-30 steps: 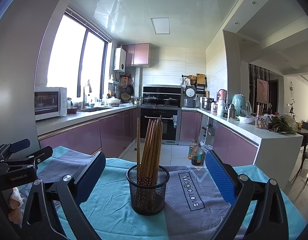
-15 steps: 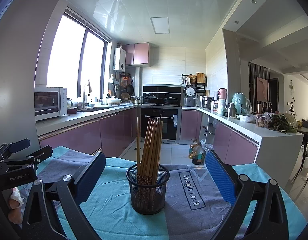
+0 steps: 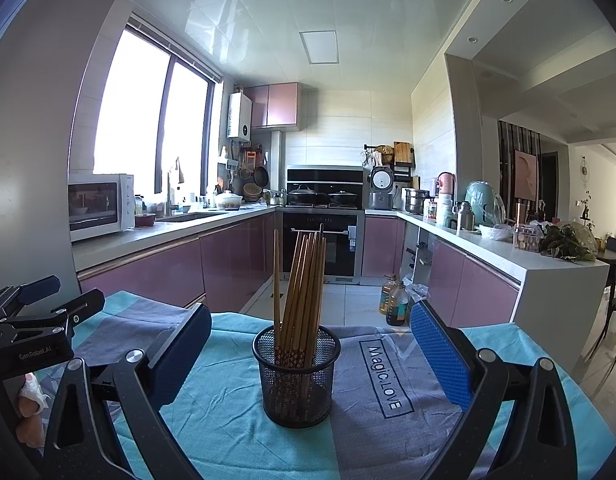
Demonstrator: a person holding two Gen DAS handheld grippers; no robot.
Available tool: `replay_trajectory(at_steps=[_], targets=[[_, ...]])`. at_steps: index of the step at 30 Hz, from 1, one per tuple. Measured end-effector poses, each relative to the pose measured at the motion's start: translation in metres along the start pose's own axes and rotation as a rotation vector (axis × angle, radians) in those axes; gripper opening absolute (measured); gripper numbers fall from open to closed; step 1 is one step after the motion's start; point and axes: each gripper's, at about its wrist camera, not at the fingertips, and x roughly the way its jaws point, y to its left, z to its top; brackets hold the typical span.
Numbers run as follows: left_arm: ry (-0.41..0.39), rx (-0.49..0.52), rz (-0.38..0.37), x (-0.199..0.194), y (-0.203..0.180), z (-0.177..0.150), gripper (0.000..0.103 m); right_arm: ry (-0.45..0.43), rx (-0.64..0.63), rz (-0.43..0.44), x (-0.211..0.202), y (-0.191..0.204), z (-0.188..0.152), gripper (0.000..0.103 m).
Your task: Organize utensils
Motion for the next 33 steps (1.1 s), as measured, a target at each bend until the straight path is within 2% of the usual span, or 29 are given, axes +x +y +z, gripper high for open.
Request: replay_trajectory(at_steps=[33], targets=[[0.003, -0.001, -0.003, 0.0024, 0.0018, 0.0015, 0.097, 0.004, 0.003, -0.003, 0.0014, -0.0020, -0.0013, 0.097]])
